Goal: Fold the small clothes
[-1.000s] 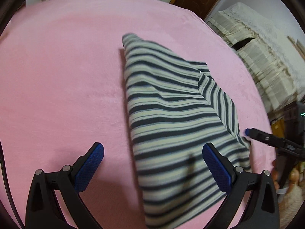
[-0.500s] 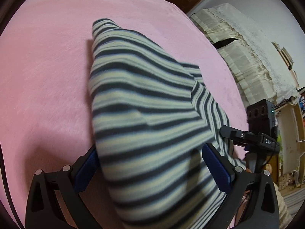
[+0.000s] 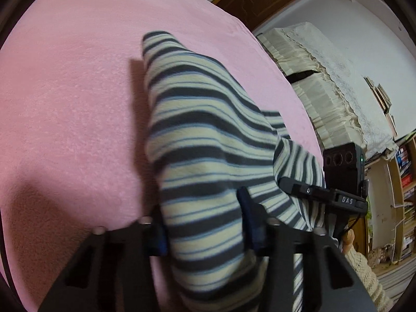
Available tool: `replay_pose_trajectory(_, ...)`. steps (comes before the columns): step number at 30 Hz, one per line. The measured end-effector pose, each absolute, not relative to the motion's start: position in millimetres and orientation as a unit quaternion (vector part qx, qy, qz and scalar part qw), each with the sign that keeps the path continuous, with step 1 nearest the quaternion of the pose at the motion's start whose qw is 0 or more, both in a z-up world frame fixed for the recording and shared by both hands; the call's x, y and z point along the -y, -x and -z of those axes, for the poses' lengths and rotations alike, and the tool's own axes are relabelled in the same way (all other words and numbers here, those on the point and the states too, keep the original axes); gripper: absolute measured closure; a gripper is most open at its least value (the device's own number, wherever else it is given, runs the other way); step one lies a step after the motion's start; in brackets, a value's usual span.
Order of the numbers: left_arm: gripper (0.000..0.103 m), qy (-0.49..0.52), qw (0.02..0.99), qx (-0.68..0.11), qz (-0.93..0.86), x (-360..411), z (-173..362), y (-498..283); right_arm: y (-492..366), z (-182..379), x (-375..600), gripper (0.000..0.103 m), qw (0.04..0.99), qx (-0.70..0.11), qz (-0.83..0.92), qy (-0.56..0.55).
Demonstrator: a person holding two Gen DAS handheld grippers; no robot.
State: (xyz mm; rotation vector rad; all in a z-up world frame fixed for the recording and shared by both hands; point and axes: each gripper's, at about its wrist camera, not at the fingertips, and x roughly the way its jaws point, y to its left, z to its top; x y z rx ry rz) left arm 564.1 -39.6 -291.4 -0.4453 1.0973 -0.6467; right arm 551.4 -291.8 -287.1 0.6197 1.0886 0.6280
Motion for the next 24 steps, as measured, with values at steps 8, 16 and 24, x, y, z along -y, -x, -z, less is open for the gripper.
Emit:
replay_pose_trajectory(8, 0.083, 0.116, 0.838, -0.467, 0.257, 56, 245, -538, -524, 245, 270, 0.079, 0.833, -0.464, -0.238, -0.187)
replay_pose_trajectory(16, 0.083, 0.08, 0.872, -0.403, 0.265, 39, 148, -479, -463, 151, 236, 0.08, 0.89, -0.389, -0.224, -0.083)
replay_pose_trajectory(24, 0.083, 0.07, 0.899, -0.354, 0.248, -46, 45, -407, -409, 57, 177, 0.08, 0.891, -0.347, -0.283, -0.076)
